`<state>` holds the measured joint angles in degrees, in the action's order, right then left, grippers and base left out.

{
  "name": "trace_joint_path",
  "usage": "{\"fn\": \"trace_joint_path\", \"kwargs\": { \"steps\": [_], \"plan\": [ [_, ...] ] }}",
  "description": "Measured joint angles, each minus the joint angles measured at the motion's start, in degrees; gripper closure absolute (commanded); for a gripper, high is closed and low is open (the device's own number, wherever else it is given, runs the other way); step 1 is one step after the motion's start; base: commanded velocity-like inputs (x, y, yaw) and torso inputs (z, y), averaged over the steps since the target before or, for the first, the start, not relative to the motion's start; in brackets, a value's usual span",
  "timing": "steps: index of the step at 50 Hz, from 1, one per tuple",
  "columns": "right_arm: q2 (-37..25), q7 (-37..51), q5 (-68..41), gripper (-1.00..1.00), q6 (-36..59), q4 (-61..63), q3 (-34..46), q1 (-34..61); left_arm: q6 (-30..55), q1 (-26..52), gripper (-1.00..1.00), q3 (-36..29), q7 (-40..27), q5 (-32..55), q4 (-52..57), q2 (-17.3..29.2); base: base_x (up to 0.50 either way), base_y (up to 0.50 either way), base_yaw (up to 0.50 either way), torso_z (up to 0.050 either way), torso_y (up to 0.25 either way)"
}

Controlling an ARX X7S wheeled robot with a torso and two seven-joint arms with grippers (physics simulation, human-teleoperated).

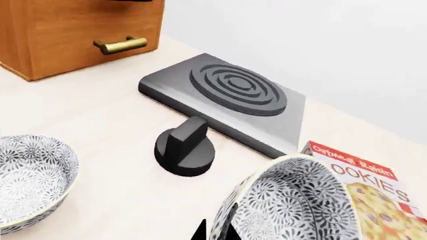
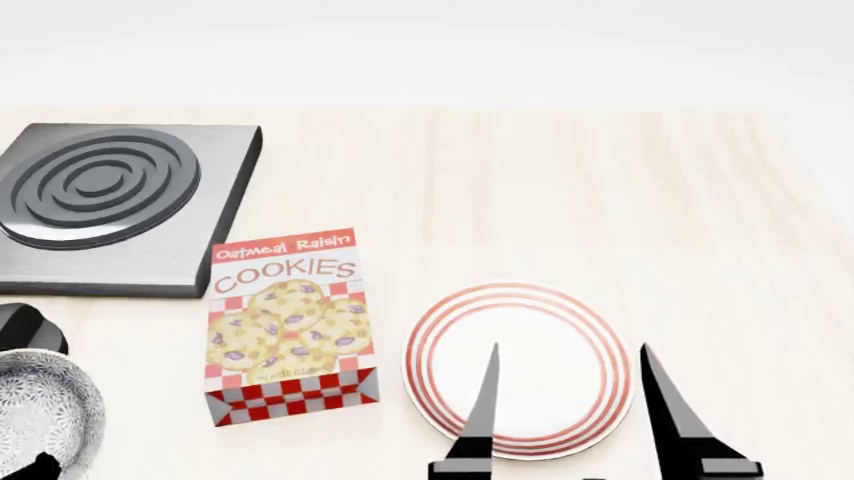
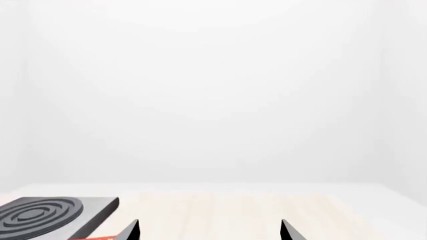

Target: Pick the akita bowl from table center and place it on the plate.

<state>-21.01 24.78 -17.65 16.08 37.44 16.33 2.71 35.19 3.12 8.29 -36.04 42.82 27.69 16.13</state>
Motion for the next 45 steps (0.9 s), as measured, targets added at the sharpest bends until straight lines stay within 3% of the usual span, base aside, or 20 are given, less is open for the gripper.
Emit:
{"fn": "trace_joint_path", "kwargs": {
  "steps": [23,45],
  "plan": [
    [-0.71,1.04,-1.17,-1.00,2.67,3.75,0.04,1.34,-15.35,-5.15,1.00,-10.06,15.57,-10.50,14.37,4.61,0.00,0.00,0.00,0.000,0.000],
    [-5.11,-2.85,-8.35,-1.00,6.64,11.86,0.20,2.87,-23.53,-7.10,1.00,-17.92,23.44,-21.78,18.13,9.02,0.00,0.00,0.00,0.000,0.000]
  ]
}}
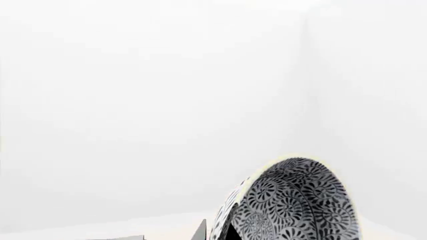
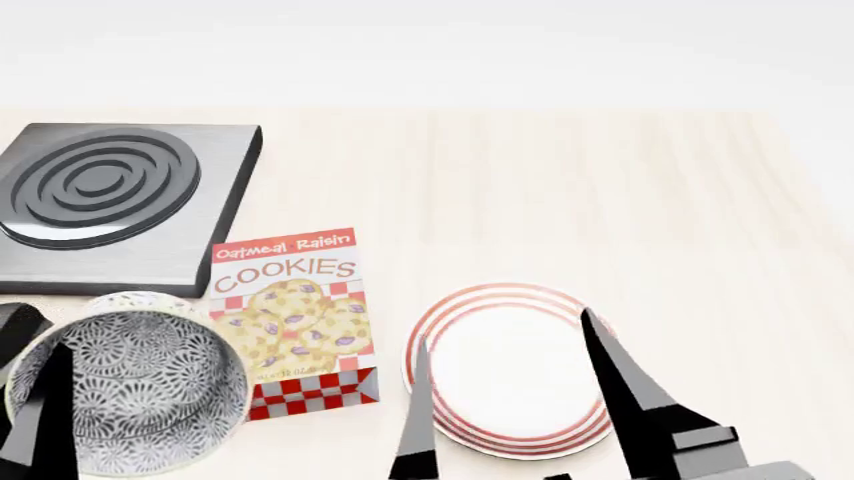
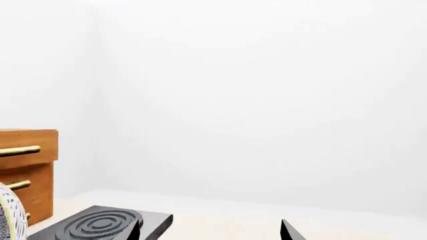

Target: Pick the akita bowl from table center and place it on the plate.

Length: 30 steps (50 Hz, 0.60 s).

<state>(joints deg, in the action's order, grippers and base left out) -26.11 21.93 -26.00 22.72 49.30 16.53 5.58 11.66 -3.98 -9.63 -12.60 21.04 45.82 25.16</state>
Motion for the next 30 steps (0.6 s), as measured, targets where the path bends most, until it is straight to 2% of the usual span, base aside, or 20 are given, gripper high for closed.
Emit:
{"fn": "trace_joint_path", "kwargs": {
  "steps": [11,30],
  "plan": [
    [-3.08,-1.47,-7.36,-1.00,3.41,4.25,-0.95,2.52,0.49,1.10,1.00,-1.20,0.88,-0.39,3.52,1.46,0.00,0.00,0.00,0.000,0.000],
    [-6.17,-4.18,-15.60,-1.00,5.18,5.18,-2.24,5.27,5.71,11.24,1.00,-6.74,2.66,-1.83,2.91,1.03,0.00,0.00,0.00,0.000,0.001]
  ]
}}
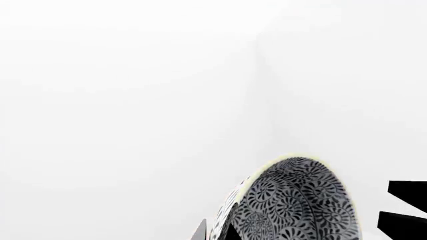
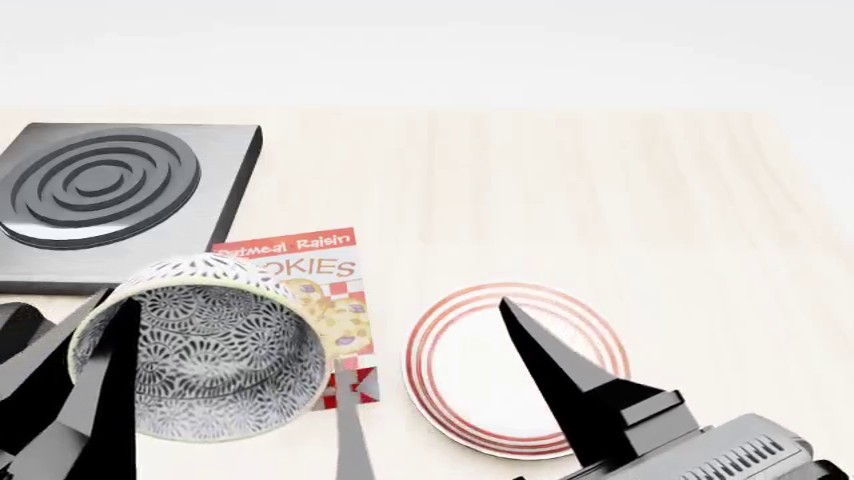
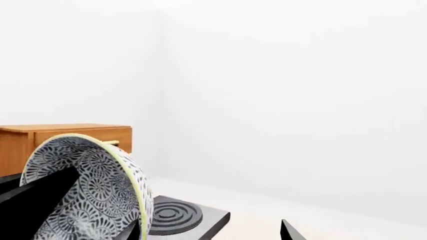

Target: Pick the akita bowl from table center and place it on the plate.

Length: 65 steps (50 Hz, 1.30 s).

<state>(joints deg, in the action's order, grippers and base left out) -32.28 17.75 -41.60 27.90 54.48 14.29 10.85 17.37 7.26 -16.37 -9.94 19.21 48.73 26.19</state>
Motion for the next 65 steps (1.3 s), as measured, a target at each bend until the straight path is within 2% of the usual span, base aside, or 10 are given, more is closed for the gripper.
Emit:
{"fn": "trace_joint_path", "kwargs": {
  "steps": [17,40,41,65],
  "plan": [
    [-0.16,-1.06,-1.95,-1.00,-0.65,-0.44,0.55,0.67,2.61,7.46,1.00,-3.34,1.72,0.02,-1.09,-1.12,0.00,0.00,0.00,0.000,0.000],
    [0.60,-1.91,-3.67,-1.00,-0.19,-3.19,1.77,4.26,2.60,11.14,1.00,-5.63,3.31,-0.44,-0.16,-0.71,0.00,0.00,0.00,0.000,0.000],
    [0.60,-1.93,-3.76,1.00,-0.14,-3.30,1.80,4.36,2.67,11.33,1.00,-5.64,3.35,-0.41,-0.10,-0.66,0.00,0.00,0.00,0.000,0.000],
    [0.85,-2.03,-5.19,1.00,-0.39,-3.62,2.32,5.54,2.80,12.55,1.00,-6.54,4.12,-0.38,-0.51,0.32,0.00,0.00,0.00,0.000,0.000]
  ]
}}
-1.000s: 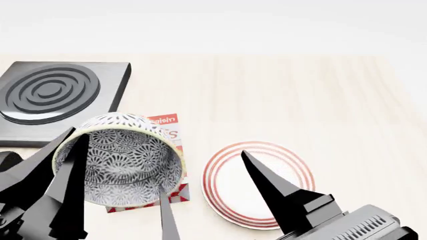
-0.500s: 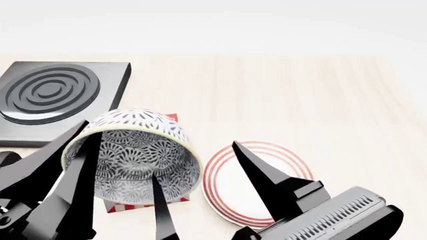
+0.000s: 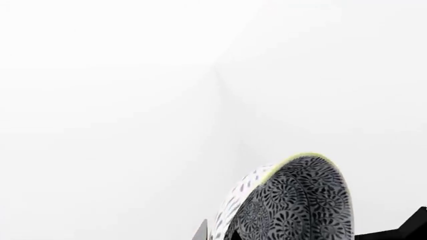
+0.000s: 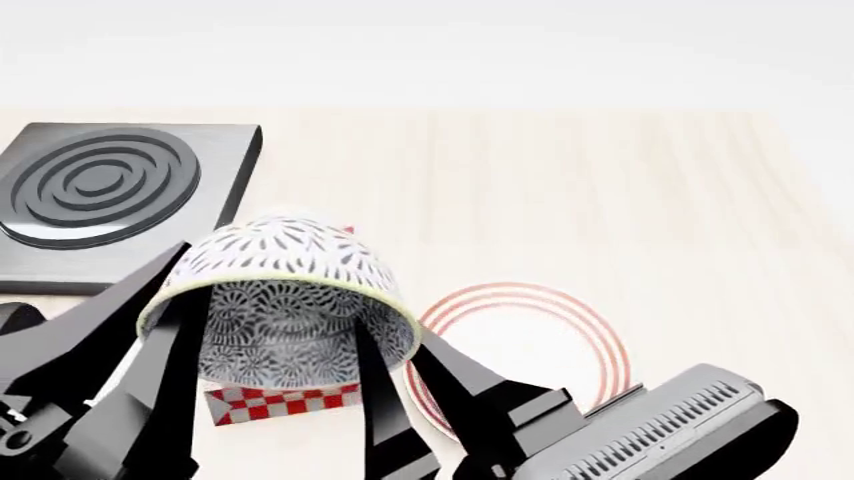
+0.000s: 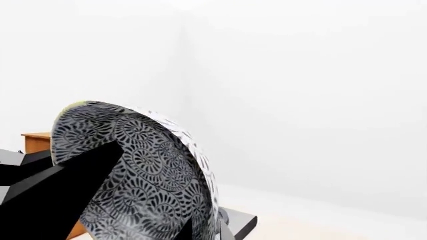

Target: Pick the akita bowl from table center and place it on the plate.

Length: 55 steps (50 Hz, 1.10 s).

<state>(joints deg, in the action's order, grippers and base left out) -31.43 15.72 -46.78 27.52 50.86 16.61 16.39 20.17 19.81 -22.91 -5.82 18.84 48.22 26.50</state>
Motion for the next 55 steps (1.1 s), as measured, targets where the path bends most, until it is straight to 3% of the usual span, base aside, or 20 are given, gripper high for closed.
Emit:
{"fn": "trace_joint_path", "kwargs": {
  "steps": [6,7,55],
  "plan": [
    [0.07,0.08,0.29,1.00,-0.31,-0.10,0.06,-0.10,-0.32,-0.21,1.00,-0.21,-0.04,-0.30,-0.29,0.20,0.00,0.00,0.00,0.000,0.000],
    [0.08,0.01,0.26,1.00,-0.41,-0.13,0.13,-0.16,-0.36,-0.24,-1.00,-0.26,-0.03,-0.34,-0.31,0.24,0.00,0.00,0.00,0.000,0.000],
    [0.92,4.24,-2.49,1.00,-2.47,-6.31,-4.06,1.23,-4.34,-4.37,-1.00,0.61,-0.40,-1.82,0.69,4.19,0.00,0.00,0.00,0.000,0.000]
  ]
}}
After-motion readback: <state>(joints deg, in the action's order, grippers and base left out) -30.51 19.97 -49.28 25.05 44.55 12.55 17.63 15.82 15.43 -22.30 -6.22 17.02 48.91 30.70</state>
